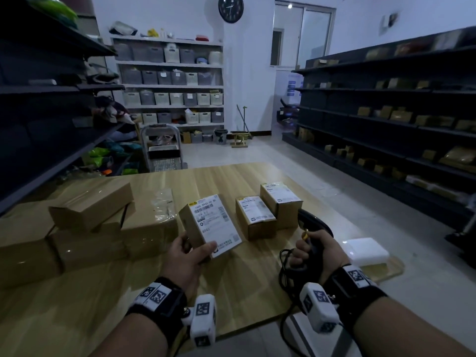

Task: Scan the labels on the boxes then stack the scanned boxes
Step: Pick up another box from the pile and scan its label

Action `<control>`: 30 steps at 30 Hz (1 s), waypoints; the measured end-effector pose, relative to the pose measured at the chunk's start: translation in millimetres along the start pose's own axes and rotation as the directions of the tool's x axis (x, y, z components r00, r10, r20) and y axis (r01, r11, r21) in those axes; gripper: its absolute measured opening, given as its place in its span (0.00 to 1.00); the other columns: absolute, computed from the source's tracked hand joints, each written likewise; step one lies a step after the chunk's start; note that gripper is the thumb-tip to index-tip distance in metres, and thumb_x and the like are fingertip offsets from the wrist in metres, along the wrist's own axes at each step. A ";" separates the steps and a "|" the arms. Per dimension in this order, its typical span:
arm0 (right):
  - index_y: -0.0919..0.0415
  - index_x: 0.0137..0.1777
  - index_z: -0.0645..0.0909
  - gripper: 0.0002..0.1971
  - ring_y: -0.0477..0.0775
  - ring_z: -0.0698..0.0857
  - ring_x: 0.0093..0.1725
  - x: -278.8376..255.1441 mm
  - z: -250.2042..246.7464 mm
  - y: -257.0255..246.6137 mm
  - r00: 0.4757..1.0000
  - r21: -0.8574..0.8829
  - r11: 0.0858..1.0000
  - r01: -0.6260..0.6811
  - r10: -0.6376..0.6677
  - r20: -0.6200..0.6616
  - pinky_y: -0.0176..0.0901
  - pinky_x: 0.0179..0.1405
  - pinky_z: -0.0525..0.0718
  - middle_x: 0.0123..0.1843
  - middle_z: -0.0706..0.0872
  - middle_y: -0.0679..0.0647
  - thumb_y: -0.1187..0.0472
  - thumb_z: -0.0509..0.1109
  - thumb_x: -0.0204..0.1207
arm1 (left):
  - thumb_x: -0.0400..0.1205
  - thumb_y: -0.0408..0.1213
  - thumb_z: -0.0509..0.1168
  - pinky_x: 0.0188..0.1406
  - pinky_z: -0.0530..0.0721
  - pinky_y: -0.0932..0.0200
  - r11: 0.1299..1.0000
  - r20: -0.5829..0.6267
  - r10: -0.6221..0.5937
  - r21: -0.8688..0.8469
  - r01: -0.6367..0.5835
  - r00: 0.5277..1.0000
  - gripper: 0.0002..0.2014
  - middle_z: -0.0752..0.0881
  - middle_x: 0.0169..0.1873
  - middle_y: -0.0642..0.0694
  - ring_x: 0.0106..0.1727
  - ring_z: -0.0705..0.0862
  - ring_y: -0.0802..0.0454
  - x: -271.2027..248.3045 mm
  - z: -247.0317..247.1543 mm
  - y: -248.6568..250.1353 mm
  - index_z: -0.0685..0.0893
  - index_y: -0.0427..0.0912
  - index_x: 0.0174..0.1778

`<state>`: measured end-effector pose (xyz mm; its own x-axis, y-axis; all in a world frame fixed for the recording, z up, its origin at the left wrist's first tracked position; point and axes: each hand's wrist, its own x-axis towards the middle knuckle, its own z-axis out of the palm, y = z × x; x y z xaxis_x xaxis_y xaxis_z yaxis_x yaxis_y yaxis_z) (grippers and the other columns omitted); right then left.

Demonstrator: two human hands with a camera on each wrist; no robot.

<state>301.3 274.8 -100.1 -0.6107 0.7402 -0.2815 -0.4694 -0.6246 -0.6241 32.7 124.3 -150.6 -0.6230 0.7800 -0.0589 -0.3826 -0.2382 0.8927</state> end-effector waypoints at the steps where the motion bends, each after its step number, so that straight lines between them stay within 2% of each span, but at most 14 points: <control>1: 0.58 0.33 0.73 0.11 0.53 0.68 0.24 2.9 -4.6 0.4 1.000 0.021 1.000 0.003 -0.004 0.016 0.45 0.29 0.71 0.30 0.68 0.52 0.57 0.66 0.75 | 0.49 0.42 0.99 0.60 0.95 0.34 1.000 0.004 0.002 -0.003 -0.001 1.000 0.60 0.94 0.67 0.32 0.65 0.95 0.29 0.4 0.4 -0.8 0.82 0.35 0.79; 3: 0.58 0.37 0.74 0.09 0.52 0.68 0.26 8.5 -9.1 1.8 0.998 0.042 0.999 -0.003 0.000 0.057 0.46 0.31 0.73 0.32 0.68 0.52 0.57 0.66 0.76 | 0.40 0.48 1.00 0.66 0.93 0.32 1.000 0.009 0.011 -0.012 -0.010 1.000 0.66 0.94 0.67 0.31 0.66 0.95 0.29 0.6 -0.9 -0.8 0.83 0.35 0.78; 5: 0.58 0.38 0.74 0.08 0.52 0.69 0.27 12.9 -11.1 1.9 0.996 0.050 0.999 -0.019 0.015 0.088 0.47 0.34 0.74 0.33 0.69 0.52 0.57 0.66 0.78 | 0.41 0.48 1.00 0.65 0.93 0.33 1.000 0.022 0.010 -0.004 -0.010 1.000 0.65 0.94 0.66 0.31 0.66 0.95 0.29 -0.7 -1.1 0.3 0.84 0.36 0.77; 7: 0.58 0.38 0.73 0.09 0.51 0.70 0.27 16.4 -13.6 1.1 0.994 0.068 0.997 -0.031 0.024 0.107 0.48 0.37 0.74 0.33 0.69 0.51 0.57 0.66 0.78 | 0.52 0.41 0.97 0.57 0.97 0.36 1.000 0.035 -0.003 -0.007 0.003 0.999 0.55 0.95 0.66 0.30 0.65 0.95 0.28 -3.7 0.2 2.8 0.84 0.34 0.77; 9: 0.57 0.38 0.73 0.10 0.51 0.71 0.28 19.6 -17.6 -0.2 0.992 0.099 0.994 -0.049 0.037 0.123 0.48 0.39 0.74 0.33 0.70 0.51 0.56 0.67 0.79 | 0.65 0.31 0.87 0.54 0.98 0.37 0.999 0.055 -0.013 -0.041 0.016 0.998 0.42 0.94 0.66 0.28 0.66 0.94 0.26 -6.8 2.2 4.4 0.83 0.32 0.78; 10: 0.57 0.38 0.73 0.10 0.51 0.72 0.28 20.9 -19.2 -0.4 0.990 0.106 0.993 -0.058 0.044 0.134 0.48 0.39 0.74 0.34 0.70 0.51 0.55 0.68 0.78 | 0.66 0.30 0.86 0.56 0.98 0.35 0.998 0.062 -0.016 -0.057 0.020 0.998 0.41 0.93 0.66 0.27 0.67 0.94 0.25 -7.9 2.9 4.7 0.83 0.31 0.79; 13: 0.58 0.38 0.73 0.12 0.52 0.73 0.29 27.6 -22.6 1.7 0.989 0.118 0.990 -0.080 0.064 0.130 0.49 0.38 0.75 0.34 0.70 0.52 0.55 0.69 0.79 | 0.57 0.34 0.96 0.58 0.97 0.33 0.997 0.057 -0.025 -0.068 0.029 0.998 0.53 0.92 0.68 0.25 0.68 0.93 0.24 -12.0 7.8 5.7 0.82 0.30 0.79; 15: 0.59 0.39 0.72 0.13 0.53 0.73 0.29 31.5 -22.8 2.5 0.991 0.136 0.987 -0.091 0.076 0.115 0.49 0.36 0.77 0.35 0.71 0.52 0.54 0.69 0.80 | 0.67 0.32 0.88 0.53 0.98 0.36 0.996 0.027 -0.027 -0.080 0.029 0.999 0.42 0.93 0.67 0.25 0.67 0.93 0.24 -12.4 9.8 6.5 0.83 0.29 0.78; 17: 0.59 0.39 0.72 0.13 0.54 0.73 0.30 34.6 -23.5 2.5 0.991 0.136 0.985 -0.108 0.096 0.094 0.49 0.34 0.78 0.35 0.71 0.53 0.54 0.70 0.80 | 0.76 0.29 0.77 0.55 0.98 0.36 0.993 0.021 -0.053 -0.106 0.055 0.998 0.31 0.92 0.68 0.24 0.68 0.93 0.24 -12.5 12.6 9.4 0.83 0.28 0.78; 21: 0.59 0.41 0.72 0.14 0.56 0.73 0.30 36.7 -24.5 4.6 0.991 0.138 0.984 -0.117 0.108 0.074 0.50 0.33 0.79 0.34 0.73 0.54 0.54 0.74 0.75 | 0.81 0.32 0.73 0.65 0.92 0.30 0.968 0.045 -0.163 -0.185 0.168 0.986 0.29 0.90 0.71 0.24 0.74 0.90 0.27 -7.4 26.6 21.2 0.83 0.29 0.80; 24: 0.58 0.41 0.72 0.13 0.56 0.73 0.29 36.1 -24.0 5.4 0.993 0.155 0.982 -0.107 0.097 0.069 0.50 0.34 0.79 0.33 0.73 0.55 0.55 0.73 0.78 | 0.87 0.38 0.72 0.50 0.99 0.41 0.979 0.032 -0.155 -0.133 0.157 0.987 0.23 0.95 0.64 0.29 0.60 0.98 0.35 4.0 56.2 35.3 0.86 0.32 0.77; 27: 0.59 0.39 0.73 0.13 0.56 0.73 0.29 34.0 -23.9 5.2 0.992 0.162 0.980 -0.113 0.102 0.076 0.49 0.36 0.78 0.32 0.73 0.55 0.54 0.72 0.79 | 0.91 0.42 0.71 0.27 0.92 0.56 0.993 -0.009 -0.114 0.007 0.114 0.993 0.15 0.98 0.50 0.38 0.39 0.98 0.46 24.7 86.0 43.6 0.90 0.38 0.70; 29: 0.60 0.36 0.75 0.14 0.56 0.73 0.29 32.9 -23.4 5.1 0.991 0.161 0.980 -0.120 0.108 0.085 0.50 0.37 0.76 0.32 0.73 0.55 0.54 0.73 0.77 | 0.89 0.45 0.75 0.24 0.87 0.59 0.991 -0.047 -0.116 0.062 0.119 0.992 0.18 0.97 0.49 0.38 0.35 0.96 0.47 42.9 99.4 47.2 0.91 0.38 0.70; 30: 0.61 0.34 0.76 0.15 0.56 0.74 0.29 32.7 -23.4 5.1 0.990 0.153 0.980 -0.125 0.112 0.089 0.50 0.38 0.76 0.32 0.73 0.55 0.53 0.74 0.76 | 0.87 0.46 0.76 0.27 0.87 0.58 0.987 -0.052 -0.128 0.088 0.132 0.990 0.20 0.97 0.53 0.37 0.38 0.95 0.46 52.5 104.4 47.9 0.91 0.38 0.71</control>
<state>293.8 301.7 -129.5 -0.7137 0.6404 -0.2837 -0.4814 -0.7427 -0.4654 52.9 214.3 -64.3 -0.6037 0.7727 -0.1961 -0.3999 -0.0807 0.9130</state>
